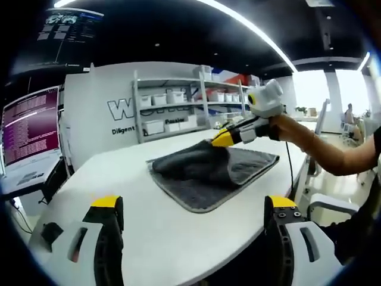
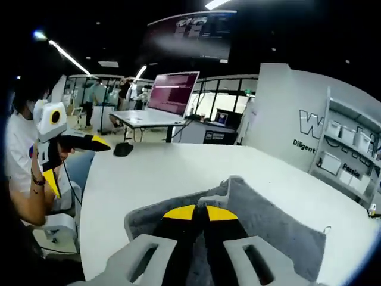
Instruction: Open the folded towel by lifting each exposed corner and separating the folded layers until the towel lies flat within the target outline without major curled edges
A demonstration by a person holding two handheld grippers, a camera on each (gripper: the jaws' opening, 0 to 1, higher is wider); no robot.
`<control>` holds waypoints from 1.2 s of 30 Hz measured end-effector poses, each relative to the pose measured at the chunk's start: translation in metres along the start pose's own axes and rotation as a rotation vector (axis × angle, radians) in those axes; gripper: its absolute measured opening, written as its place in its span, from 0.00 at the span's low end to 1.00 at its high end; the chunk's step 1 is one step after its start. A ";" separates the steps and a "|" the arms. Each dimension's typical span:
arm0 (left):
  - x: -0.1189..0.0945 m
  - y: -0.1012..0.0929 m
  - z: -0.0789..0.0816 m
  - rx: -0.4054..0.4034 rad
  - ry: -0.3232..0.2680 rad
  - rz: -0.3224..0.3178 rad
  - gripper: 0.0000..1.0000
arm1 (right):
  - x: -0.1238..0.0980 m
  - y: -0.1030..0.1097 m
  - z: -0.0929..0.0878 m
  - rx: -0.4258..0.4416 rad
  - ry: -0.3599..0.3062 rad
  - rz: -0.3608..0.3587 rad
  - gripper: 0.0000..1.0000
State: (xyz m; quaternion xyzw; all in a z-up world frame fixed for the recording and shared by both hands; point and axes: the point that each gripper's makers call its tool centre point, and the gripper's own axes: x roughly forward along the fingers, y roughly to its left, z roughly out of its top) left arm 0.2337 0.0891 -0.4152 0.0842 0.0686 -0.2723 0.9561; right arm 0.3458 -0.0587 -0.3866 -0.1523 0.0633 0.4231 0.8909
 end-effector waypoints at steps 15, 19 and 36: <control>0.006 -0.005 -0.008 0.011 0.039 -0.015 0.96 | -0.081 -0.092 0.013 0.107 -0.129 -0.191 0.01; 0.007 -0.005 -0.009 0.011 0.041 -0.013 0.96 | -0.106 -0.118 0.007 0.144 -0.158 -0.260 0.01; 0.007 0.000 -0.010 0.008 0.051 -0.002 0.96 | -0.201 -0.175 -0.039 0.218 -0.193 -0.490 0.01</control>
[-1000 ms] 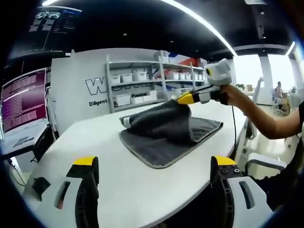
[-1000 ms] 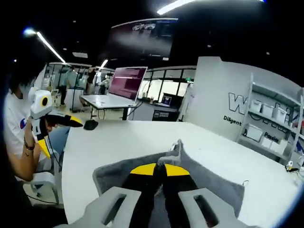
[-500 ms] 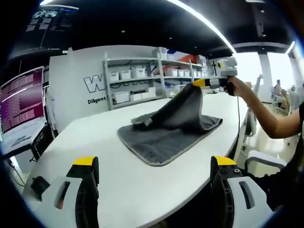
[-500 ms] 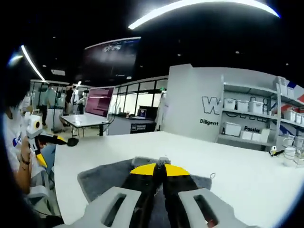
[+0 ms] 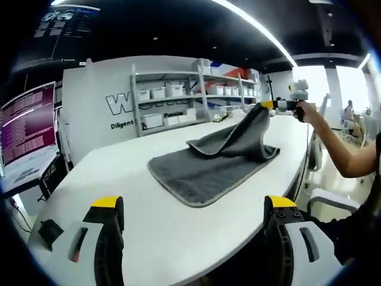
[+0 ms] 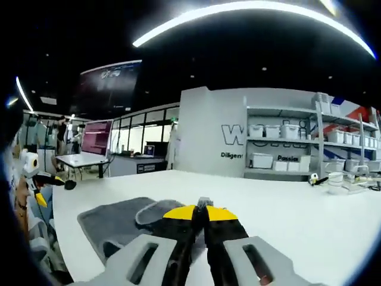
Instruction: Open the folded towel by lifting each exposed corner and separating the folded layers until the towel lies flat within the target outline without major curled edges
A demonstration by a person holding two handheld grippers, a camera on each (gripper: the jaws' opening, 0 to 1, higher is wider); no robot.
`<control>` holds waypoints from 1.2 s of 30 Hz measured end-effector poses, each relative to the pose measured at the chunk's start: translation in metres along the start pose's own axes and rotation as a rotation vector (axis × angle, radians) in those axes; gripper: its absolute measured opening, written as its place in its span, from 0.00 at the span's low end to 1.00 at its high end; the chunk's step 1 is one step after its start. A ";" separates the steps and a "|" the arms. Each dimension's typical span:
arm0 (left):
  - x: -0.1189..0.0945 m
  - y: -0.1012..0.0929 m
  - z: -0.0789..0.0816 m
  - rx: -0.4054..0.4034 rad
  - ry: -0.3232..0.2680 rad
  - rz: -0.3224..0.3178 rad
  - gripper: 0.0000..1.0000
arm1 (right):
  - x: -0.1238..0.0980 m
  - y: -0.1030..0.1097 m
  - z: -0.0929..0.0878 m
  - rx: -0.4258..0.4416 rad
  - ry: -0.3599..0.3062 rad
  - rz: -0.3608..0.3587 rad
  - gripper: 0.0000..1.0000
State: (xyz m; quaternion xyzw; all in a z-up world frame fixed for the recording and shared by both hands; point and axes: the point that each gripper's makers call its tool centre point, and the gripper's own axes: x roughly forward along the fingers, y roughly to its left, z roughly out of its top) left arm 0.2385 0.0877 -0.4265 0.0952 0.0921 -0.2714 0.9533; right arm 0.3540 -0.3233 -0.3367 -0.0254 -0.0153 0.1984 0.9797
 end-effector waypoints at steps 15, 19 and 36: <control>0.002 -0.008 -0.004 0.010 0.014 -0.009 0.95 | -0.060 -0.072 -0.019 0.013 0.027 -0.151 0.01; 0.003 -0.010 -0.004 0.013 0.019 -0.013 0.96 | -0.070 -0.084 -0.027 0.012 0.045 -0.177 0.01; 0.004 -0.006 -0.005 0.013 0.026 -0.018 0.96 | -0.097 -0.138 -0.081 -0.026 0.205 -0.309 0.01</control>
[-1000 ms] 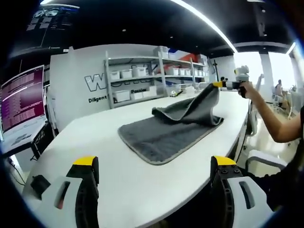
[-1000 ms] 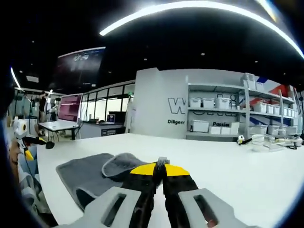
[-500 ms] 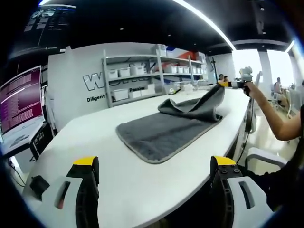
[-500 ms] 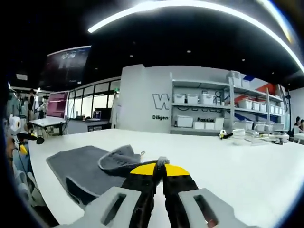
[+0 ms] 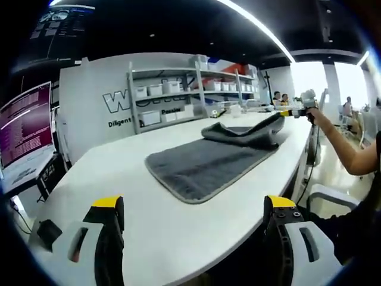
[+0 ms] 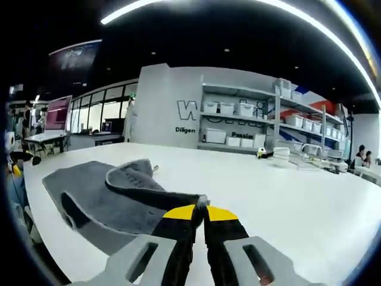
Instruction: Open the folded towel by lifting each exposed corner and separating the folded layers until the towel lies flat within the target outline without major curled edges
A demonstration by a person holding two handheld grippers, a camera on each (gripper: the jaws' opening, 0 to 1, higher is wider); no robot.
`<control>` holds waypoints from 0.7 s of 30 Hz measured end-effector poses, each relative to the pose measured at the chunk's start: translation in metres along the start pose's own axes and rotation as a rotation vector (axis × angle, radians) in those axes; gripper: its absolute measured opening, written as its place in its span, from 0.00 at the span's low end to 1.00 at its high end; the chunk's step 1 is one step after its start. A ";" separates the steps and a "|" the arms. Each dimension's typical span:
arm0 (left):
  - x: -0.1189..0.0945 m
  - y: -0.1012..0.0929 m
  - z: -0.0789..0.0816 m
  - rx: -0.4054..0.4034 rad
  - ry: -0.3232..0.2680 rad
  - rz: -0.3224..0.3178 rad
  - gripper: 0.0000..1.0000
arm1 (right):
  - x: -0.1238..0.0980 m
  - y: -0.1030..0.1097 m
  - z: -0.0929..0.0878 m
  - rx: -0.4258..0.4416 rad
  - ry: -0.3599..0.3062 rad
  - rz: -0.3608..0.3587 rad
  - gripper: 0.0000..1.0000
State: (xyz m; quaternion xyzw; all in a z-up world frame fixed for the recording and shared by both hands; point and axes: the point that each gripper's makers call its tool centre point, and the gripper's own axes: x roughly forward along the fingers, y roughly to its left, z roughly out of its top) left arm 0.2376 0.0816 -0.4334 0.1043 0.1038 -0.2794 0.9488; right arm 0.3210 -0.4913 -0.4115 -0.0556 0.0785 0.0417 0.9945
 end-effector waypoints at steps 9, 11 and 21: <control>-0.001 0.001 -0.001 -0.003 0.003 0.006 0.96 | -0.012 -0.033 -0.030 -0.047 0.084 -0.086 0.01; -0.001 0.001 -0.002 -0.002 0.004 0.006 0.96 | -0.014 -0.040 -0.036 -0.056 0.102 -0.100 0.01; 0.002 -0.001 -0.005 -0.002 0.018 0.002 0.95 | -0.020 -0.069 -0.065 -0.084 0.184 -0.161 0.02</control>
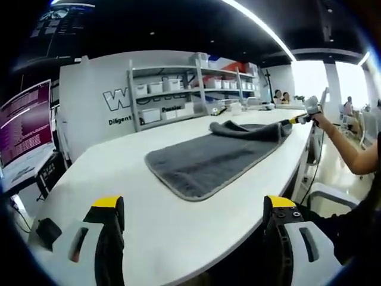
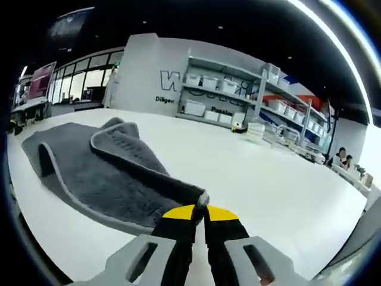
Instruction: Open the folded towel by lifting each exposed corner and separating the folded layers until the towel lies flat within the target outline without major curled edges
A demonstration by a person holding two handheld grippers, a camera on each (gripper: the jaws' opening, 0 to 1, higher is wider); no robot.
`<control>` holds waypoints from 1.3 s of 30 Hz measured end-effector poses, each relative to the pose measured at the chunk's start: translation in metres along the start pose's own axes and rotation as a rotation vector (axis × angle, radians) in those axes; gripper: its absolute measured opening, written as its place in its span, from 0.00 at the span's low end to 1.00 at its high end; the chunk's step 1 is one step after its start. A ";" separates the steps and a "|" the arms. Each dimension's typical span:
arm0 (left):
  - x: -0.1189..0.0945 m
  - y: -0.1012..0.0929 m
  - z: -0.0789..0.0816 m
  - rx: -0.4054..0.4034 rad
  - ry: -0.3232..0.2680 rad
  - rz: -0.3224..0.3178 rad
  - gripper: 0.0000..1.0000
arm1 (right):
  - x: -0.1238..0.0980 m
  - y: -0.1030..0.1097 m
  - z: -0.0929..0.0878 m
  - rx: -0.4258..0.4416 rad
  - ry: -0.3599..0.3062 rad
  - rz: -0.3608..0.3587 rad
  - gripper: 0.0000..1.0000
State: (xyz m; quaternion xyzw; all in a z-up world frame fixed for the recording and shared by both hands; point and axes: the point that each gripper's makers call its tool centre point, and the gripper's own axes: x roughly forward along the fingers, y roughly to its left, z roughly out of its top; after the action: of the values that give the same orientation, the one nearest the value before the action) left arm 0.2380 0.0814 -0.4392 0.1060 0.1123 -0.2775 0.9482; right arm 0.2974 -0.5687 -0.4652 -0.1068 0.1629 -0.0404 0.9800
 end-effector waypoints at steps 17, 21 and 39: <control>0.007 -0.008 -0.005 0.010 0.024 -0.022 0.95 | -0.003 -0.024 -0.020 -0.036 0.073 -0.089 0.21; 0.009 -0.009 -0.005 0.013 0.029 -0.025 0.95 | -0.010 -0.030 -0.010 -0.036 0.069 -0.118 0.39; 0.005 -0.005 -0.003 0.022 0.029 -0.018 0.95 | 0.000 0.039 0.050 -0.186 0.011 0.010 0.58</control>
State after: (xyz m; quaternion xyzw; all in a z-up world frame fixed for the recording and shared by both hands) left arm 0.2390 0.0762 -0.4442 0.1194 0.1240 -0.2854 0.9428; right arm 0.3161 -0.5205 -0.4275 -0.1963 0.1720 -0.0209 0.9651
